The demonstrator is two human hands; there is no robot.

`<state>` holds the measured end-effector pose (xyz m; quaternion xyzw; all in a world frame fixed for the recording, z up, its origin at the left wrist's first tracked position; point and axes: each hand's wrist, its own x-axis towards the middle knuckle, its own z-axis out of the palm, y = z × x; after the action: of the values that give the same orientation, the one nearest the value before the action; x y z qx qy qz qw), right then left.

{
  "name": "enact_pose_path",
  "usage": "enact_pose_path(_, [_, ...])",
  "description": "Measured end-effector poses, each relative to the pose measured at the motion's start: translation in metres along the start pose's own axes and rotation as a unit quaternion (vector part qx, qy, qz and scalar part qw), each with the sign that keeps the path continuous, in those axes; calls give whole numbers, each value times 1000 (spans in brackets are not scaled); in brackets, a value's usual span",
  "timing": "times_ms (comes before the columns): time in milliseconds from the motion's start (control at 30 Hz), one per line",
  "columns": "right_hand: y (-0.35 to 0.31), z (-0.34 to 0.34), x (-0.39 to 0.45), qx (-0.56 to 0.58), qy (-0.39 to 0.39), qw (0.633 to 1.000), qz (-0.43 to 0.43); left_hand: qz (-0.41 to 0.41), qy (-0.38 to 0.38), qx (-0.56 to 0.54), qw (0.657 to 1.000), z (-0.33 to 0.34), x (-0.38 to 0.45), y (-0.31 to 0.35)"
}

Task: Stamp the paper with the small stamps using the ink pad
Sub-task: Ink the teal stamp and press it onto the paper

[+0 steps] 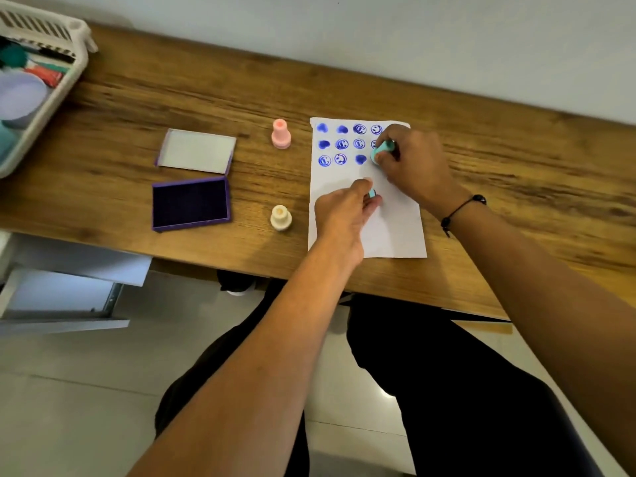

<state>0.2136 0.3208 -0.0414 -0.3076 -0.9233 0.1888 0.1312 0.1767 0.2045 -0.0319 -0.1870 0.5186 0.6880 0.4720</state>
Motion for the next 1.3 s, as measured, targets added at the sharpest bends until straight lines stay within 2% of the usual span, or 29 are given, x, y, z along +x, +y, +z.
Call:
enact_pose_path(267, [-1,5,3,-62,-32,998,-8,0,-2,-6,1000,0,-2,1])
enact_pose_path(567, [-5,-5,18,-158,-133,977,-49,-12,10,-3,1000,0,-6,1])
enact_pose_path(1000, [-3,-1,18,-186,-129,970,-89,-8,17,5,1000,1,-5,-2])
enact_pose_path(1167, [-1,0,18,-177,-123,973,-79,-4,12,5,1000,1,-4,-2])
enact_pose_path(1300, [-4,-5,19,-193,-147,968,-67,-7,23,11,1000,3,-5,0])
